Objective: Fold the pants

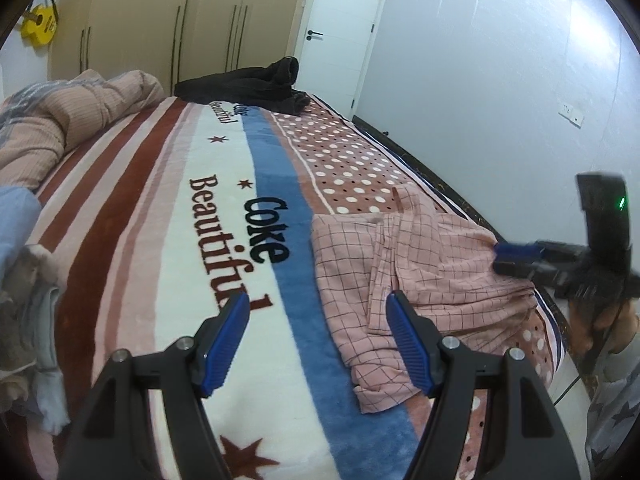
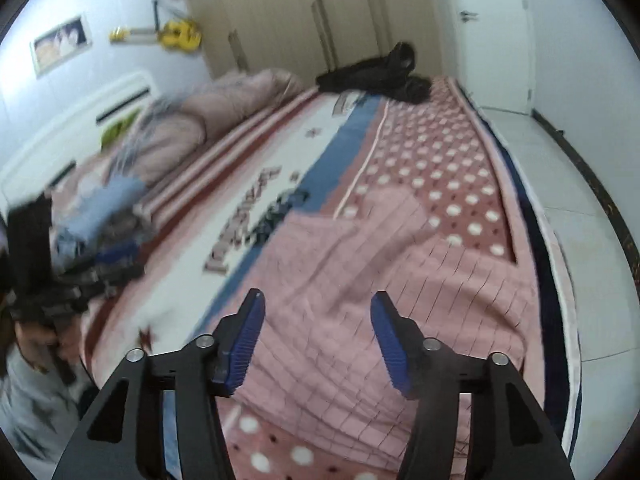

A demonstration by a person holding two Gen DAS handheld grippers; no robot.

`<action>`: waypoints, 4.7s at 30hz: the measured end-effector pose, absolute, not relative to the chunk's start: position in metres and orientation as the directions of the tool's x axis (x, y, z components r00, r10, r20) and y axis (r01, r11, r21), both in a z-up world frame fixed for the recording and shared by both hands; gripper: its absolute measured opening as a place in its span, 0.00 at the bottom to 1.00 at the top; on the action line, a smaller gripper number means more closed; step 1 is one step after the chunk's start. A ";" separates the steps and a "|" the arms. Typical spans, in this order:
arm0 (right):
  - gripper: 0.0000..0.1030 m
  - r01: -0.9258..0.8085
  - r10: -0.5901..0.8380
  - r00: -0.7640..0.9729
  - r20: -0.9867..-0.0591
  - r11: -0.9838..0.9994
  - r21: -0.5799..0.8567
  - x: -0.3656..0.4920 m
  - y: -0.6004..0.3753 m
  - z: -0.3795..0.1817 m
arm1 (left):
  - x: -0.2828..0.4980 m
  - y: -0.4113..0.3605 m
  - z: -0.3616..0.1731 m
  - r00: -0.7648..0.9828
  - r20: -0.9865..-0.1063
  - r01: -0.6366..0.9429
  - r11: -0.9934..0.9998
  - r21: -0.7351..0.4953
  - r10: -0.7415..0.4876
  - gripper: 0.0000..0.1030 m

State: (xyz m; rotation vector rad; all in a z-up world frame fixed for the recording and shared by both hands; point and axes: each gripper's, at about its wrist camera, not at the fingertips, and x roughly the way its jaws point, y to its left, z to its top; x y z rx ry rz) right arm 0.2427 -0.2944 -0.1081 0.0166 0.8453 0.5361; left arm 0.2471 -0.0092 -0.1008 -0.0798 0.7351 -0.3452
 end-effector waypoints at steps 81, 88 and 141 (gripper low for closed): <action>0.02 -0.522 0.436 0.546 -0.716 0.845 0.116 0.254 -0.273 -0.149 | 0.308 -0.076 -0.138 0.456 -0.669 0.362 0.809 -0.464 -0.588 0.64; 0.02 -0.551 0.491 0.556 -0.671 0.822 0.145 0.241 -0.287 -0.138 | 0.339 -0.111 -0.149 0.354 -0.686 0.324 0.771 -0.548 -0.636 0.59; 0.05 -0.632 0.504 0.484 -0.715 0.767 0.112 0.205 -0.274 -0.154 | 0.303 -0.108 -0.160 0.389 -0.774 0.331 0.860 -0.388 -0.499 0.10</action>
